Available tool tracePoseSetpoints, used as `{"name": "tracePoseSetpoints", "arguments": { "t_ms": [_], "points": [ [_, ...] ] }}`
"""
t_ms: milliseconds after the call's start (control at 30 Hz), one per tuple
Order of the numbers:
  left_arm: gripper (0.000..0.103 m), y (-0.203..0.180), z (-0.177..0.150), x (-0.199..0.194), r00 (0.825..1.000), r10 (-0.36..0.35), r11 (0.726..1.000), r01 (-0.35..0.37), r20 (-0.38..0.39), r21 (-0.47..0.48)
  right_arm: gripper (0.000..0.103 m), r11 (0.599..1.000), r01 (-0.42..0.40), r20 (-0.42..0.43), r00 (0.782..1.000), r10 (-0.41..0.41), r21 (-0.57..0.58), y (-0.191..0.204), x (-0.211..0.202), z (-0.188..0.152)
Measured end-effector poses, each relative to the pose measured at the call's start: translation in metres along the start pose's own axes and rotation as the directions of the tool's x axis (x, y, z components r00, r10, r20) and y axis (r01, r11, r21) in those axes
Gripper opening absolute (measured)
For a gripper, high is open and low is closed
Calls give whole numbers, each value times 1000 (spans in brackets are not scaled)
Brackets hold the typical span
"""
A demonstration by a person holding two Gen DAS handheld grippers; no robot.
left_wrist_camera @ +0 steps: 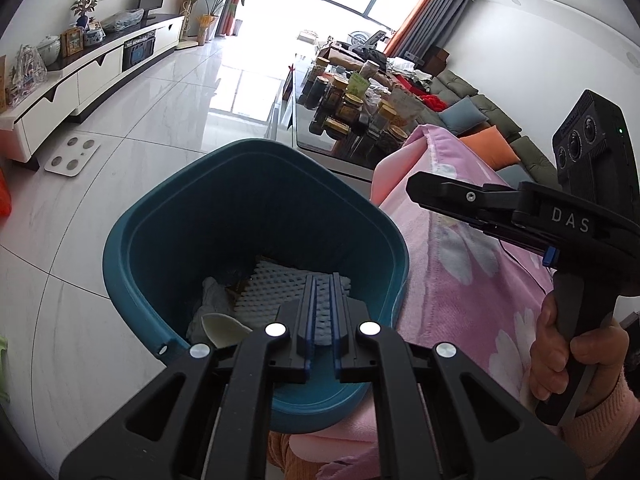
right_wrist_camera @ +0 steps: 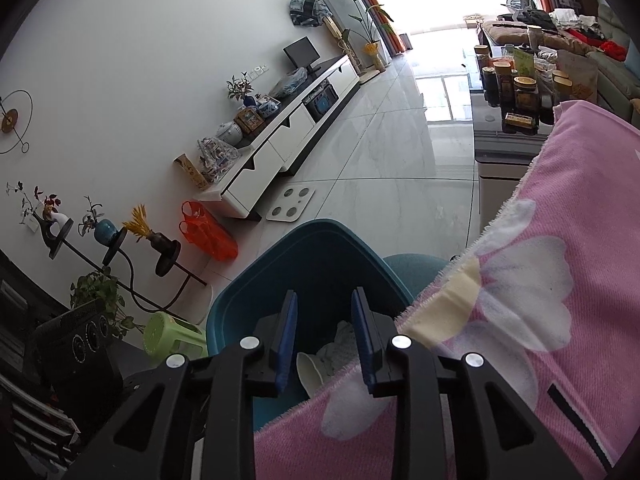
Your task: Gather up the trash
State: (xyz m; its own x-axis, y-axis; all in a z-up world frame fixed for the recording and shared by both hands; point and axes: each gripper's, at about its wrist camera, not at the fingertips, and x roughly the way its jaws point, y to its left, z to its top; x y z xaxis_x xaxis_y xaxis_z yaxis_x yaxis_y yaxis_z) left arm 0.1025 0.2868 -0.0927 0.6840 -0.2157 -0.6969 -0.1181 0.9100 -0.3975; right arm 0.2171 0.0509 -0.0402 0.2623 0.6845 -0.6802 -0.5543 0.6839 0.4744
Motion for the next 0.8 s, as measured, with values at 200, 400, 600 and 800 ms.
{"name": "tracePoseSetpoints", "arguments": {
  "t_ms": [200, 400, 600, 800],
  "points": [
    [29, -20, -1, -23, 997, 0, 998, -4, 71, 58, 32, 1000, -12, 46, 999, 13, -24, 0, -32, -9],
    [49, -59, -10, -47, 990, -58, 988, 37, 131, 152, 38, 998, 5, 140, 990, 3, -57, -7, -86, -29],
    [56, -114, -29, -48, 982, -155, 959, 123, 108, 256, 41, 996, 70, 232, 971, -57, -47, -28, -143, -57],
    [56, -171, -55, -36, 968, -249, 906, 224, 25, 359, 41, 988, 151, 301, 941, -152, 26, -58, -195, -92]
  ]
}}
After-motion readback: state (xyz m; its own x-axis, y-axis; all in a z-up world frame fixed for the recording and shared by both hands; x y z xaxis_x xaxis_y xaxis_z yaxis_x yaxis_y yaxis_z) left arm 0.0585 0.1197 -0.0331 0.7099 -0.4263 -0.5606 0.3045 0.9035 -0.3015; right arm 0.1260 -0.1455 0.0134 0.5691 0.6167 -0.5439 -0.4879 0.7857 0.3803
